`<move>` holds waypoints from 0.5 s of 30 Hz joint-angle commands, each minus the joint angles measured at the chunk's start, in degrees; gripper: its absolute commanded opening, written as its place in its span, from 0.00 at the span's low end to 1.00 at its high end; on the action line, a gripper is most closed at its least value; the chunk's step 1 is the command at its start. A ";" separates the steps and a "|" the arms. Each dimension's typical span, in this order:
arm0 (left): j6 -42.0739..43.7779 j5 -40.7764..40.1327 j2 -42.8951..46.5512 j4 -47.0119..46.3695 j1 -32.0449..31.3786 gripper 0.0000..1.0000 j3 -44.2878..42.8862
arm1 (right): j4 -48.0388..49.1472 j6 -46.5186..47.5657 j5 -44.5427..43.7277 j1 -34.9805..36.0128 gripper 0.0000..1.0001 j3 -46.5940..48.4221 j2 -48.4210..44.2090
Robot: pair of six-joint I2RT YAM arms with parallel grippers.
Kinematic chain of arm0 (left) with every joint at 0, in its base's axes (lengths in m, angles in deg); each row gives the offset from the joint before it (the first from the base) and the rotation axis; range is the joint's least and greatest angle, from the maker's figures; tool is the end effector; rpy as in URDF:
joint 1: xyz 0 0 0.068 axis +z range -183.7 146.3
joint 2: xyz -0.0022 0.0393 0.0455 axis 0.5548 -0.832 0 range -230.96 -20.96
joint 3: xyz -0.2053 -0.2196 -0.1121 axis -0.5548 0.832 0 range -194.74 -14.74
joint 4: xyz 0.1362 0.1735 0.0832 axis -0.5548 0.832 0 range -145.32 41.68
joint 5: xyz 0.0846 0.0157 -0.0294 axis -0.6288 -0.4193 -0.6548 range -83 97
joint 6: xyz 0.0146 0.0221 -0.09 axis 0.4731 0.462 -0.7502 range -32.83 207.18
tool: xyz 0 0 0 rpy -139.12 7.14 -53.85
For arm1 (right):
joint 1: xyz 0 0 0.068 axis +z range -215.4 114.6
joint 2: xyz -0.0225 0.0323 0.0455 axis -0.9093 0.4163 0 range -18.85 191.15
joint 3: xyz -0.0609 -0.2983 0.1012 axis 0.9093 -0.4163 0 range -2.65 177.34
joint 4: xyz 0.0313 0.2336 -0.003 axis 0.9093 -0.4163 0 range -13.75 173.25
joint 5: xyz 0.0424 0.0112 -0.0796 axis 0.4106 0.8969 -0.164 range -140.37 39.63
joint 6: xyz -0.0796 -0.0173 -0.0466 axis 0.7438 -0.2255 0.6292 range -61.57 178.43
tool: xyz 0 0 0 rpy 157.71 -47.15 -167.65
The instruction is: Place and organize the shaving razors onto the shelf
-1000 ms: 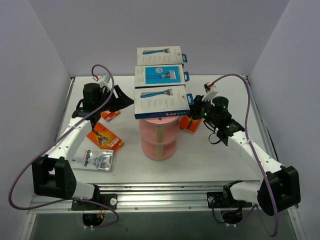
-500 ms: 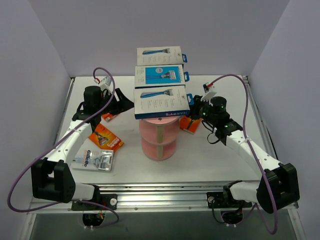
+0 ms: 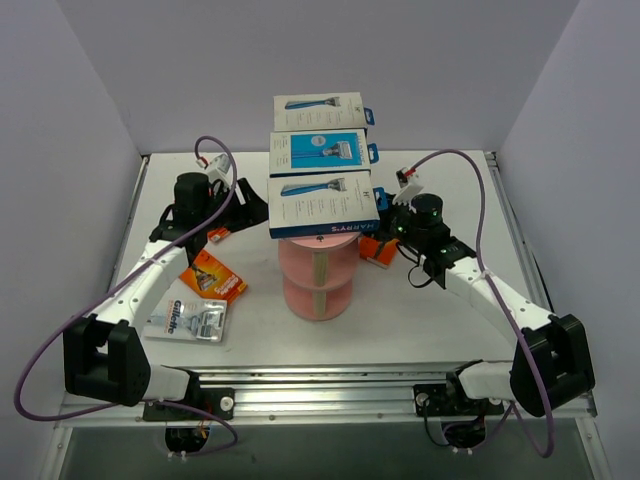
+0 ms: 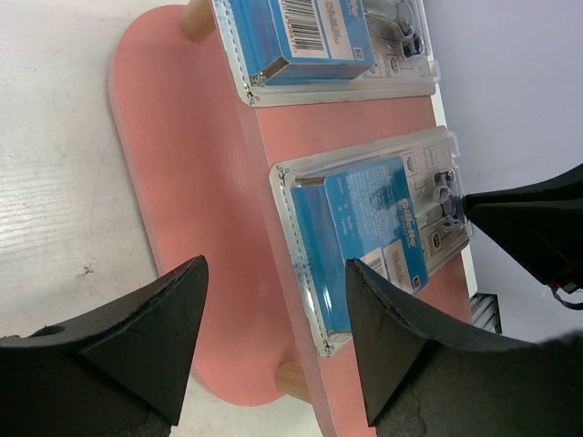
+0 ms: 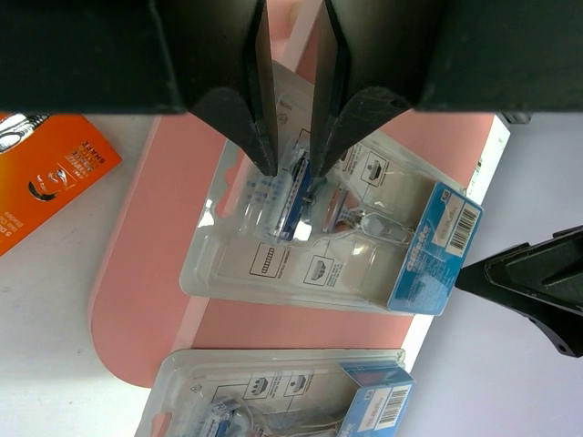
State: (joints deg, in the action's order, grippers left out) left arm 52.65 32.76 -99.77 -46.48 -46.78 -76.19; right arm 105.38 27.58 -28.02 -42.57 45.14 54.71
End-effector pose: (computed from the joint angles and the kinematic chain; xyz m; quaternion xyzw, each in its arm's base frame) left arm 0.3027 -0.1081 0.3471 -0.0382 0.8351 -0.3810 0.3950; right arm 0.2686 0.1480 0.3639 -0.0822 0.7228 0.4292 0.5353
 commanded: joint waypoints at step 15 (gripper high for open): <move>-0.63 -1.32 -2.76 -2.16 -2.56 0.71 -0.25 | 3.27 -0.44 -0.11 1.08 0.17 2.83 2.11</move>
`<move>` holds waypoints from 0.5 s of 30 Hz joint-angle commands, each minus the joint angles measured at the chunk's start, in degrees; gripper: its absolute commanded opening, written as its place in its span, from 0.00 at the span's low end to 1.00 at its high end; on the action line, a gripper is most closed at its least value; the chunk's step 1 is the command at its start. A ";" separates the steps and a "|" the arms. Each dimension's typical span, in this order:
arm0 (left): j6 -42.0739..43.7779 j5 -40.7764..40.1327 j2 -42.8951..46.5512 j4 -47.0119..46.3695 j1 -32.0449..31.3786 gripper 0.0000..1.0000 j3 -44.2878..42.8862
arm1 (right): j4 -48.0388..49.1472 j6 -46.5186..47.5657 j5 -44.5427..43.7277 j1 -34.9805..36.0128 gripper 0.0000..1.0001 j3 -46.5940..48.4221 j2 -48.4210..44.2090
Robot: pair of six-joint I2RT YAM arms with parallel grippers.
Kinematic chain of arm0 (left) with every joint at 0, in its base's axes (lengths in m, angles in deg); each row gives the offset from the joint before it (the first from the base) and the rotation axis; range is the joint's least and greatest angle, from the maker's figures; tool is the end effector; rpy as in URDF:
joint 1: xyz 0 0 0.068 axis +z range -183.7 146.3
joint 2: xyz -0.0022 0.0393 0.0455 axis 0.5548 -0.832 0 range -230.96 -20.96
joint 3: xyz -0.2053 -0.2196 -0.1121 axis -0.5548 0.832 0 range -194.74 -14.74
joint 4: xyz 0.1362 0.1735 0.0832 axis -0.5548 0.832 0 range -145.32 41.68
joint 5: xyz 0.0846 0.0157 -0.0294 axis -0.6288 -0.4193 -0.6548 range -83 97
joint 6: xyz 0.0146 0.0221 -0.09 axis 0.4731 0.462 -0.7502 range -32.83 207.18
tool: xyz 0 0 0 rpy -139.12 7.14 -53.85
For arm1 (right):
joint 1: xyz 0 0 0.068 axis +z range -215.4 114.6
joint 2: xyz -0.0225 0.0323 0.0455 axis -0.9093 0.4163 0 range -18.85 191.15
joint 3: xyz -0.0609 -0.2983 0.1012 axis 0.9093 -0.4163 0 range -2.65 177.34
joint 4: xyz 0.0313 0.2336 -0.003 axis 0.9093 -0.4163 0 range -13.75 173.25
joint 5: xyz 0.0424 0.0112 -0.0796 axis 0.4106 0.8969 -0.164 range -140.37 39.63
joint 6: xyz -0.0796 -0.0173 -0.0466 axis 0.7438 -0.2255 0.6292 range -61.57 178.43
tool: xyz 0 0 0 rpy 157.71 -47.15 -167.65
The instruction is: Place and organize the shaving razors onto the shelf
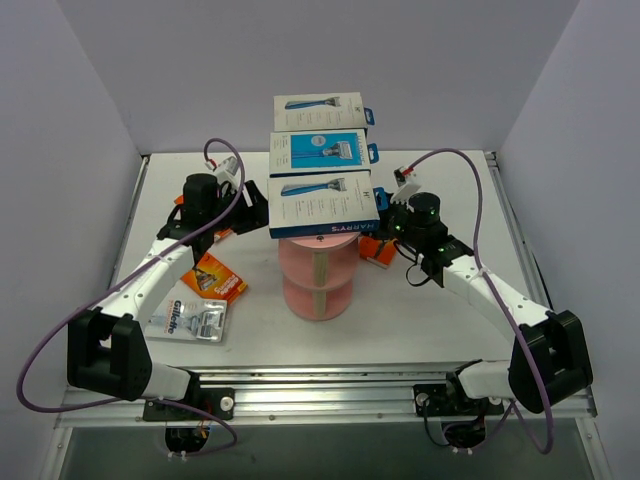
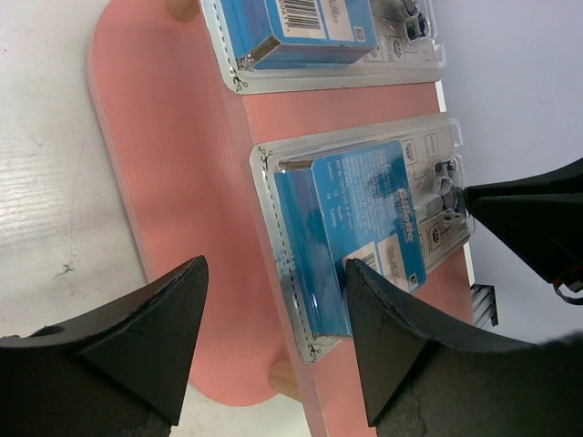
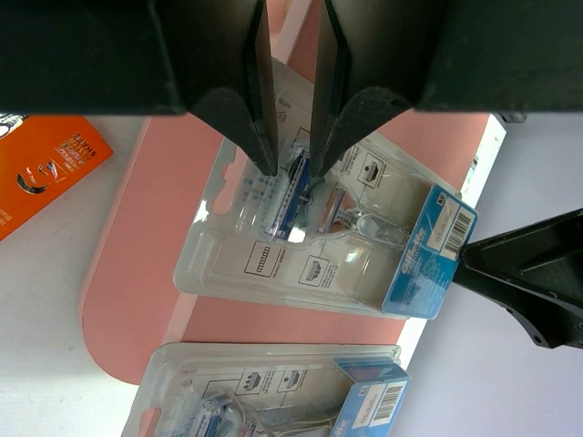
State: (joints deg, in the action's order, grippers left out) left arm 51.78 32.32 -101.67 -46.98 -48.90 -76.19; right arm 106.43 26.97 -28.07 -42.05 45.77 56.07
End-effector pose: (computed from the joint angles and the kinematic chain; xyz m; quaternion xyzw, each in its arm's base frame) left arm 0.3068 -0.1209 0.3380 -0.0345 0.8415 -0.3854 0.3769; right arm 0.2734 0.1530 0.3640 -0.0819 0.7211 0.4348 0.5332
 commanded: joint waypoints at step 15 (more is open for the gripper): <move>0.33 -2.20 -2.44 -0.52 -0.09 0.71 -2.44 | 2.92 0.17 -0.68 0.55 0.17 4.05 3.22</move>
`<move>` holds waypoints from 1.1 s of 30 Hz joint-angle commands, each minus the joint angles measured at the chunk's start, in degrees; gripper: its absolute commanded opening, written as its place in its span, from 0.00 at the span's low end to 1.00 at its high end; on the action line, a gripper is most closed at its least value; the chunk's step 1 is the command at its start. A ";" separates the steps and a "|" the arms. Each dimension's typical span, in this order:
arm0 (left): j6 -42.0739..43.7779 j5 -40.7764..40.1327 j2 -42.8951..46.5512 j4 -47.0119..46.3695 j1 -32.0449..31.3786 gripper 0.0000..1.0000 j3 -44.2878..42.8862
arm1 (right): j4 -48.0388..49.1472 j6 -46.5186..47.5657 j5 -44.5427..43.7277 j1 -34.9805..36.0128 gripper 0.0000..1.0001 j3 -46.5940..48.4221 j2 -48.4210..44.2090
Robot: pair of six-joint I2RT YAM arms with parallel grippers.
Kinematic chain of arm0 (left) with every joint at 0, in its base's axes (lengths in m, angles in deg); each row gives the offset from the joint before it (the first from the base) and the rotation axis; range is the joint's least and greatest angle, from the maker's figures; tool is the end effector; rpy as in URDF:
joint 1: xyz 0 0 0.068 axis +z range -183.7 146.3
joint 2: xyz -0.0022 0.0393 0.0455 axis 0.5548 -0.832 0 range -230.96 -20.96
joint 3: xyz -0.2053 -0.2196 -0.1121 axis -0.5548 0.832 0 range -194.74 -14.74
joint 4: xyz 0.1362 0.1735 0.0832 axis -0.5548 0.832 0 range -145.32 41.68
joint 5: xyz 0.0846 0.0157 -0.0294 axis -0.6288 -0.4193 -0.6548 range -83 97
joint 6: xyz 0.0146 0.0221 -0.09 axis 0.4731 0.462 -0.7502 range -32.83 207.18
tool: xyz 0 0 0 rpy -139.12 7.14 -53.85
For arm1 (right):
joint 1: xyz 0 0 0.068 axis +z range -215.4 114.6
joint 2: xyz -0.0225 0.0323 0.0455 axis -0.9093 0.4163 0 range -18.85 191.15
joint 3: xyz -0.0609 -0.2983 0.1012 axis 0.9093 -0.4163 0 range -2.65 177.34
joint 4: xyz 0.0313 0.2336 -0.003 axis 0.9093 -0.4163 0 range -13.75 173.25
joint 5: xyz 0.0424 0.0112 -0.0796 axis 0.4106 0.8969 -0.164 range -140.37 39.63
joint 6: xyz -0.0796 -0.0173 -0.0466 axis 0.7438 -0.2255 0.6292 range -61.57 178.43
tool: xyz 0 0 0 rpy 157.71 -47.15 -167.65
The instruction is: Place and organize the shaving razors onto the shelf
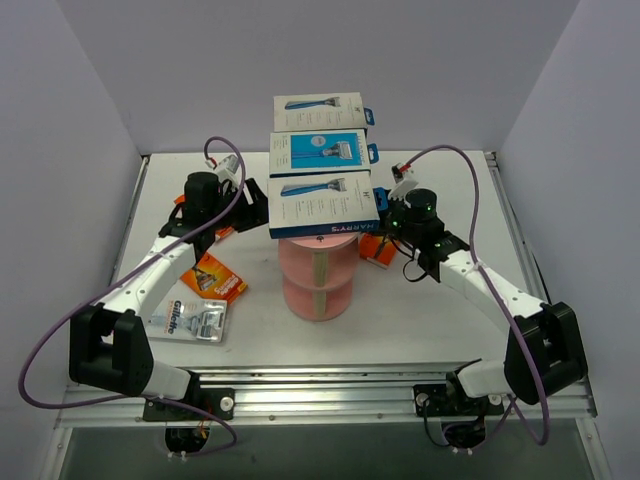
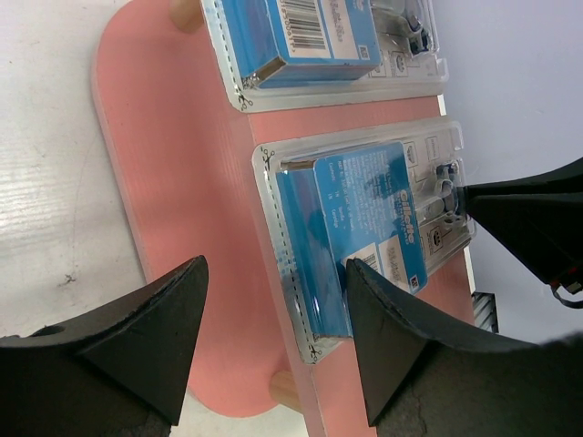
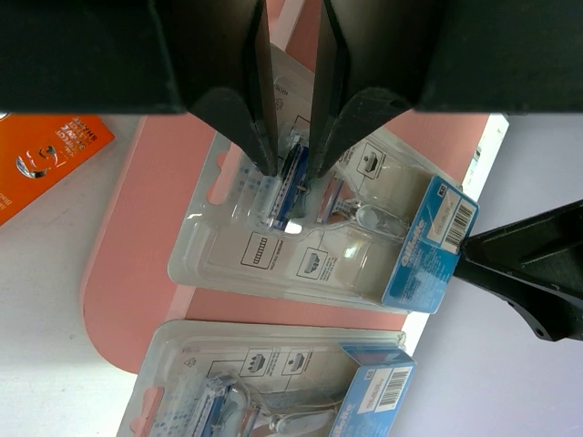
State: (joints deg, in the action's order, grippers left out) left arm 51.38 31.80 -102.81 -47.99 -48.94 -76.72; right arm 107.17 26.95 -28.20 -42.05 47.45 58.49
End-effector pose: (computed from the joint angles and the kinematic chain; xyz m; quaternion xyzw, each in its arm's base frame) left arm 0.3134 -0.1222 0.3374 -0.0386 0.8402 -0.3846 0.3803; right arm 0.2848 0.1577 0.3643 -0.0810 0.7212 0.4342 0.5336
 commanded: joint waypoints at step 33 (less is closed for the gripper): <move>0.02 -0.19 -2.45 -1.27 1.18 0.71 -4.29 | 2.27 -0.24 -1.78 0.11 0.20 4.82 1.67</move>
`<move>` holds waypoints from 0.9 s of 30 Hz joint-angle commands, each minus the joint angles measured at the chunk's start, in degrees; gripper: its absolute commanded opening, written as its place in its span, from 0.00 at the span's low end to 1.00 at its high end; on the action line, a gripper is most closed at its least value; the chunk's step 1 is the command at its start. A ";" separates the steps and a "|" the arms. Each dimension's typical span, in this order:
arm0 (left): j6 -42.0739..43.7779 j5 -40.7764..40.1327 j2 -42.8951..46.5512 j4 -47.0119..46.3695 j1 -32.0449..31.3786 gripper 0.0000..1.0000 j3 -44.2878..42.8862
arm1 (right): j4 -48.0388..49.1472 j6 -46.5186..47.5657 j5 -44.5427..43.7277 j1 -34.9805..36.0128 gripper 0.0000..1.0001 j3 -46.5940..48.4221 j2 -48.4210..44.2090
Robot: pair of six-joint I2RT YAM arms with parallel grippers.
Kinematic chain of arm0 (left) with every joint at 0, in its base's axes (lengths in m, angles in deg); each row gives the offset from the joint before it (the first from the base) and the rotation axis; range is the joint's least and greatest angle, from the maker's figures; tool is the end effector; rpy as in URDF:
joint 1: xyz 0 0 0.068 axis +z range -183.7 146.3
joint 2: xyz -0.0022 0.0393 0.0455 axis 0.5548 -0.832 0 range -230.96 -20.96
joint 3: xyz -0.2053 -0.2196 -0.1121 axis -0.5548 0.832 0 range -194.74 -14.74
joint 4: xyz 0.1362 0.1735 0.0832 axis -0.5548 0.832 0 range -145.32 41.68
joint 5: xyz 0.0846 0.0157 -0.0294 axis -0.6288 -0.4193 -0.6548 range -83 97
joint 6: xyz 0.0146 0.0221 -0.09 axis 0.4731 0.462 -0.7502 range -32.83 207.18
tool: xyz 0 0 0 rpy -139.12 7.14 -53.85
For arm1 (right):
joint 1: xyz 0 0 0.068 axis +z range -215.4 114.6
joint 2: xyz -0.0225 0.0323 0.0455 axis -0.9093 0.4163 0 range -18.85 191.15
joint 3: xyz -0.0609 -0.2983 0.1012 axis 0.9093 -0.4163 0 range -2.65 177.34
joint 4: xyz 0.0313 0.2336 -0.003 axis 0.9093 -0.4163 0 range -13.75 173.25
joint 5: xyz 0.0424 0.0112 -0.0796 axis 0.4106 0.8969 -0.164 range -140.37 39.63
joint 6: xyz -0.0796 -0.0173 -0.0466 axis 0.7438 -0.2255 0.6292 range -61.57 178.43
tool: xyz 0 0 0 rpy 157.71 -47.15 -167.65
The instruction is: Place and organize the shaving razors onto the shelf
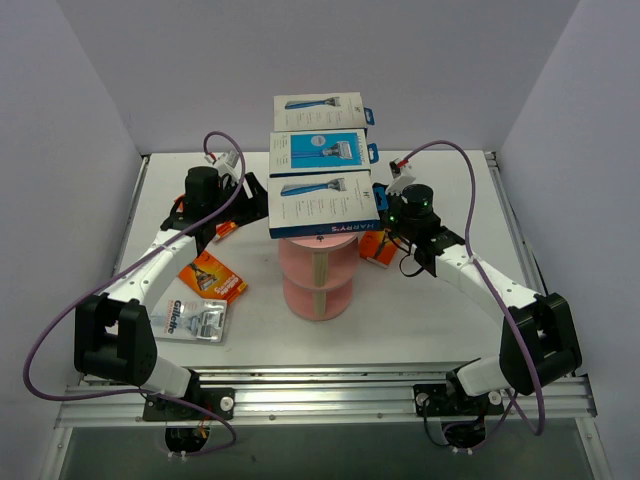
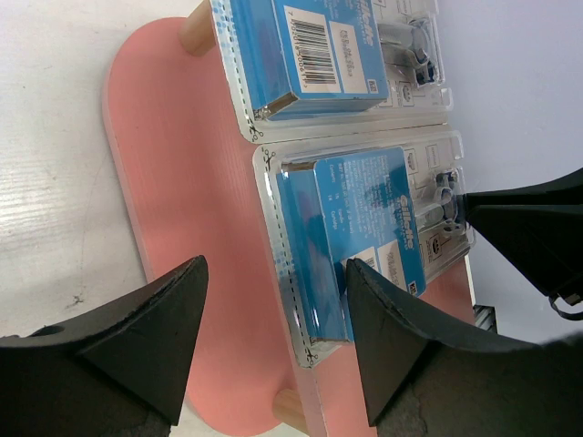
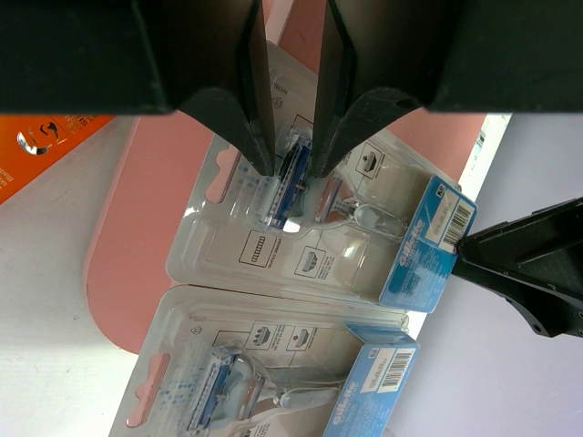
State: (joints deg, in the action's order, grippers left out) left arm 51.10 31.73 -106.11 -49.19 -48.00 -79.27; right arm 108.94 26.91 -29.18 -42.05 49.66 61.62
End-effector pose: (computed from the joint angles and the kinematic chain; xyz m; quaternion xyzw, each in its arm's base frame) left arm 0.3331 -0.1215 0.3375 -0.0468 0.8380 -0.3830 0.3859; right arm 0.3007 0.1631 0.3663 -0.0763 0.7171 0.4311 0.5423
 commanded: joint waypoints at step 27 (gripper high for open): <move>1.97 -0.21 5.69 6.34 2.00 0.78 -4.99 | -2.75 -0.82 -0.71 -2.61 0.21 2.53 -6.55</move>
State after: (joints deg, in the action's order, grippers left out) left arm 51.84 31.62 -103.51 -43.81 -47.26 -81.98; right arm 105.46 26.32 -29.60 -43.99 51.39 58.69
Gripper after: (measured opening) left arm 0.777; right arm 0.207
